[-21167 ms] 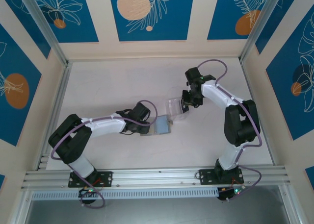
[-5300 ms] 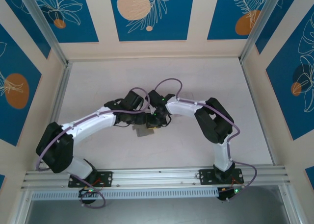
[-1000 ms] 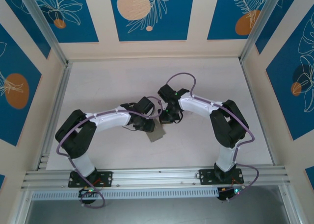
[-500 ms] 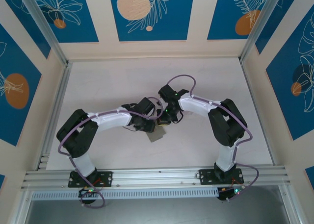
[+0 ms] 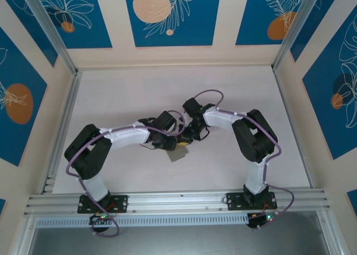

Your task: Put the credit cards into the card holder

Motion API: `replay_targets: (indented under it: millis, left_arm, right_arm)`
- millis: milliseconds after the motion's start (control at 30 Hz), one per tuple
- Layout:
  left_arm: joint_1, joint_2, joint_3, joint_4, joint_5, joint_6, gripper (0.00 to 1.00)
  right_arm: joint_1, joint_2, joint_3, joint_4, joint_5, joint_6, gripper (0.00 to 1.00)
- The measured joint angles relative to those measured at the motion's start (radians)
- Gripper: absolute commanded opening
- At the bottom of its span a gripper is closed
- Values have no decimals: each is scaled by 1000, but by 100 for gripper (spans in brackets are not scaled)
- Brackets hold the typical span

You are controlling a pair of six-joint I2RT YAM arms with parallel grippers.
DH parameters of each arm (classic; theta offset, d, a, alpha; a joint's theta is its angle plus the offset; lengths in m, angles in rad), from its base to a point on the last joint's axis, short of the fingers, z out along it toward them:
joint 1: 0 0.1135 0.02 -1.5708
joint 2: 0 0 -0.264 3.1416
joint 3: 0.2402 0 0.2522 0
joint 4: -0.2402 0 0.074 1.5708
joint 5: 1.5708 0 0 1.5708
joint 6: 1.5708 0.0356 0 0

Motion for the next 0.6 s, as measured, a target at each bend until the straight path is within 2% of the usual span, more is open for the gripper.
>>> replay_targets:
  millis: [200, 600]
  left_arm:
    - [0, 0, 0, 1, 0, 0, 26]
    - [0, 0, -2, 5, 0, 0, 26]
  right_arm:
    - [-39, -1, -45, 65, -98, 19, 0]
    - [-67, 18, -71, 126, -192, 40, 0]
